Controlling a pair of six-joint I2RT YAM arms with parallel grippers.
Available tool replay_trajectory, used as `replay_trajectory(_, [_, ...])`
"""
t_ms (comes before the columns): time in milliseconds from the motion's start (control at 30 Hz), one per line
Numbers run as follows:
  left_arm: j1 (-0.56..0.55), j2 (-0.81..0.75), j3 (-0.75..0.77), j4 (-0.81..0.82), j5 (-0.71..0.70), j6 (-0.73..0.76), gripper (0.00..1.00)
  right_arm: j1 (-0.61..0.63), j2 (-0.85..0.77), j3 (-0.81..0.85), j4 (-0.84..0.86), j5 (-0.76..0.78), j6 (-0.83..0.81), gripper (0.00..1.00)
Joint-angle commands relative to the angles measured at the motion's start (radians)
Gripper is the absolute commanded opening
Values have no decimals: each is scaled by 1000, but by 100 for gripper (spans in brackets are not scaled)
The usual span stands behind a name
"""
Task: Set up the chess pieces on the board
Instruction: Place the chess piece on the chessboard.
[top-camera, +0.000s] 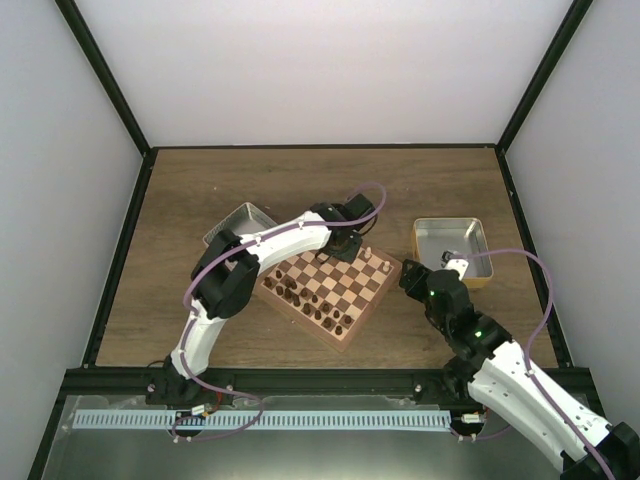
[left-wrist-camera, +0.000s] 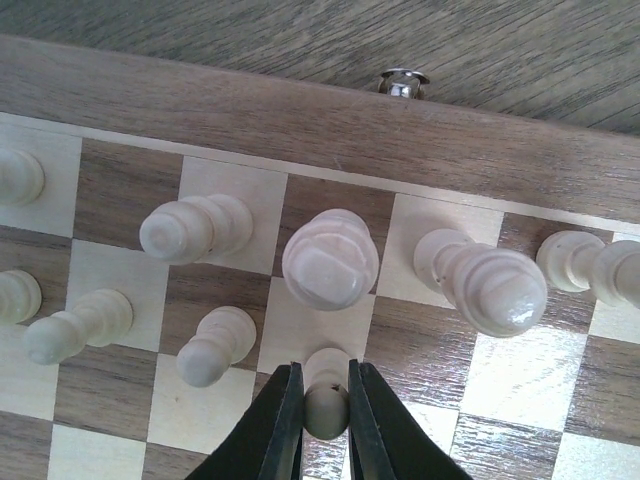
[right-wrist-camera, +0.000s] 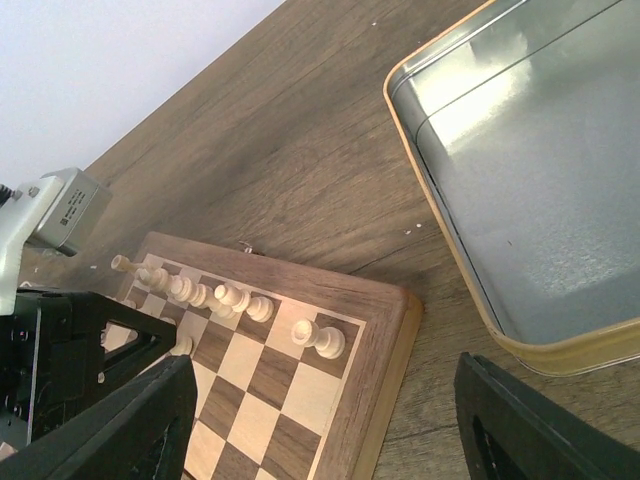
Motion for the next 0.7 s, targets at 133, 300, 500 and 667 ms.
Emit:
replay_trajectory(133, [-5,28,22,8,-32,17,13,-7,-1,-8,17,13,11,73])
replay_trajectory(300, [-5,39,22,22,-22,24,14,-7,1,-8,21,11,9,73])
replay_trajectory(500, [-4,43,26,26,-1,29,18,-7,2,-7,21,11,5,73])
replay_trajectory(667, [-4,9,35,-3,5,36,28,-7,-1,-9,30,5,1,73])
